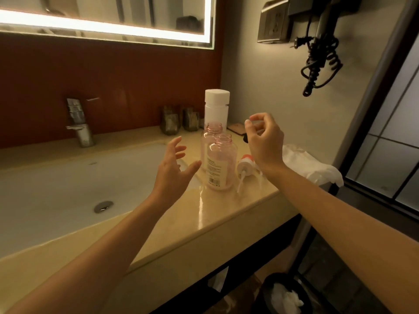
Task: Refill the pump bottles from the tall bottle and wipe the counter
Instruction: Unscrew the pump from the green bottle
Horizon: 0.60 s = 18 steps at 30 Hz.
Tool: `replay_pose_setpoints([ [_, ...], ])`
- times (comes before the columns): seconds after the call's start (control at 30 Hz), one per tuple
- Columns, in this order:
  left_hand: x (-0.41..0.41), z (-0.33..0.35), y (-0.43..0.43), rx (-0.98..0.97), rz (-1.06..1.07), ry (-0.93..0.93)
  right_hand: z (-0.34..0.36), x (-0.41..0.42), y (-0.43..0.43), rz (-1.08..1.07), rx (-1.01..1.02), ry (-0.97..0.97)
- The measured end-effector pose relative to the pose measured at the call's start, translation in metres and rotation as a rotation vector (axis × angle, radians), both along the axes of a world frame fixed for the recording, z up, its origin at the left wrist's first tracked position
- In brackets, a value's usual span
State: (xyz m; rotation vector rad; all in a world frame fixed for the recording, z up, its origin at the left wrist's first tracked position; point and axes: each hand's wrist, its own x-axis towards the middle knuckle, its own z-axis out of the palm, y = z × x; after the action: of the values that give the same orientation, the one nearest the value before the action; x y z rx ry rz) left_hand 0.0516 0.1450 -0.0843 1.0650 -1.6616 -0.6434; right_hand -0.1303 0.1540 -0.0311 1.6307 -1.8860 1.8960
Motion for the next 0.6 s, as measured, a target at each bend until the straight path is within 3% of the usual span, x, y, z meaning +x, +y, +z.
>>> replay_pose_setpoints([
  [0.13, 0.032, 0.021, 0.016, -0.049, 0.068, 0.076, 0.022, 0.054, 0.016, 0.139, -0.077, 0.033],
  [0.47, 0.156, 0.031, 0.075, -0.133, 0.449, 0.096, 0.023, 0.206, 0.038, 0.688, 0.129, 0.029],
  [0.6, 0.206, 0.018, 0.106, -0.137, 0.618, 0.115, 0.008, 0.259, 0.052, 0.795, 0.165, 0.043],
])
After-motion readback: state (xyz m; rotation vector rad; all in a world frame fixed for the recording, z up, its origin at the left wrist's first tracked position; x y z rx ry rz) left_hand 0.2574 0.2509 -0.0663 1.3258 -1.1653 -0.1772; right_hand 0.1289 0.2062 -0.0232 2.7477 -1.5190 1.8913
